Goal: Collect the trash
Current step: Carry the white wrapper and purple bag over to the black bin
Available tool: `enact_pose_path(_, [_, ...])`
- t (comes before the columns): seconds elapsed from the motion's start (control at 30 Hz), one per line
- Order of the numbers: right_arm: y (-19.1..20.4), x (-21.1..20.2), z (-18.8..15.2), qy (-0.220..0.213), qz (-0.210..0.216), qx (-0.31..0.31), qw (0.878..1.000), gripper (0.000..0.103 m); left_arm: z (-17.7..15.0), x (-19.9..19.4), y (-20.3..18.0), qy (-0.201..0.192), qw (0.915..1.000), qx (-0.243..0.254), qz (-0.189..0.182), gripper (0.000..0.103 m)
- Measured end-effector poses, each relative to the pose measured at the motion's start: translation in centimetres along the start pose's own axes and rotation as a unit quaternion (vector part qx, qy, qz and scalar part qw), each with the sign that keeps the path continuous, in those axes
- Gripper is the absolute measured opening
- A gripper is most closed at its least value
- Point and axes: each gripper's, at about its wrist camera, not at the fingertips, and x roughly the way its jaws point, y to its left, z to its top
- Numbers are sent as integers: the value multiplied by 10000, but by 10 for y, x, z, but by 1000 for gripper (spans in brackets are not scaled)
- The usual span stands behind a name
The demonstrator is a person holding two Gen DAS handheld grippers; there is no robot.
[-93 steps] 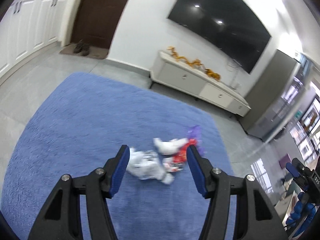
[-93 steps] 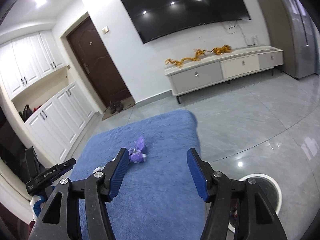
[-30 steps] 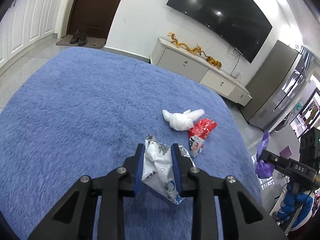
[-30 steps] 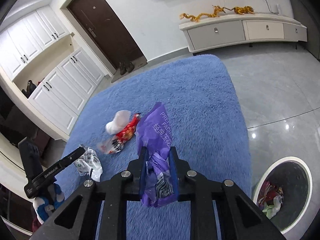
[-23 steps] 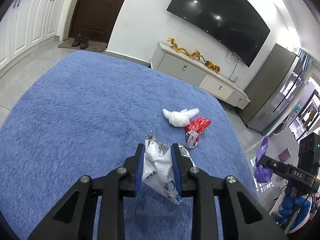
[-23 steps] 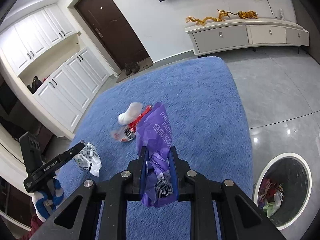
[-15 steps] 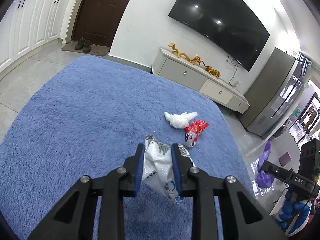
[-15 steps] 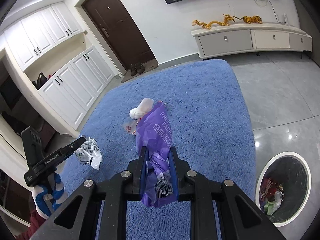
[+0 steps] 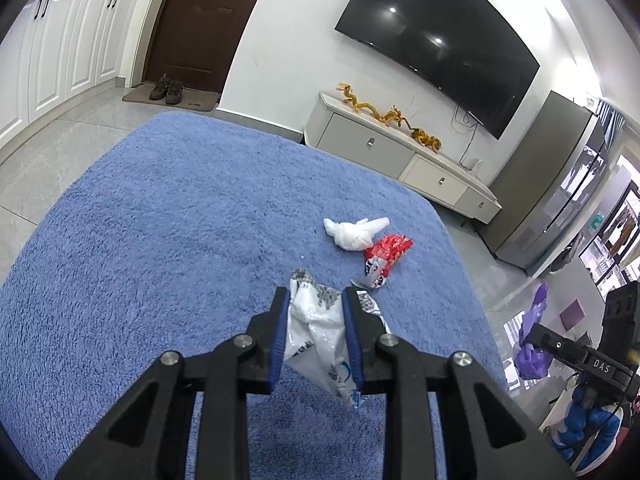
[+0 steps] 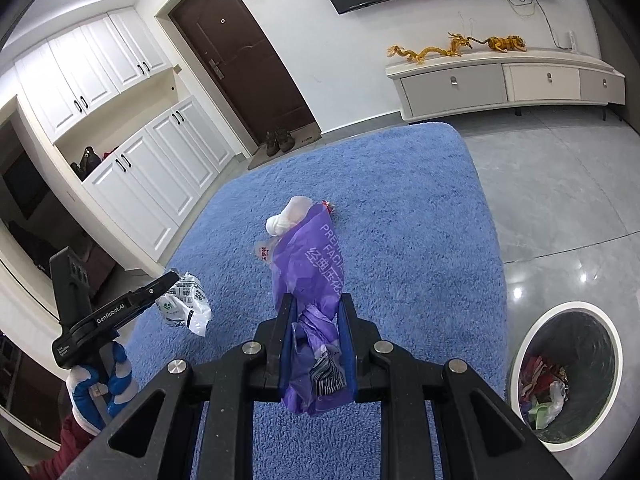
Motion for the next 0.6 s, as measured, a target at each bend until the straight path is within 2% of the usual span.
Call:
enact_pose_path(0.37, [-15,-6,-2,-84,69,199,9997,19,3,8,-13,88,9999,67,-21,24])
enact_pose_path(0.6, [-32,-23,-4,-267,16,399,9988,19,10,11,-44,118,9993,262,-244,24])
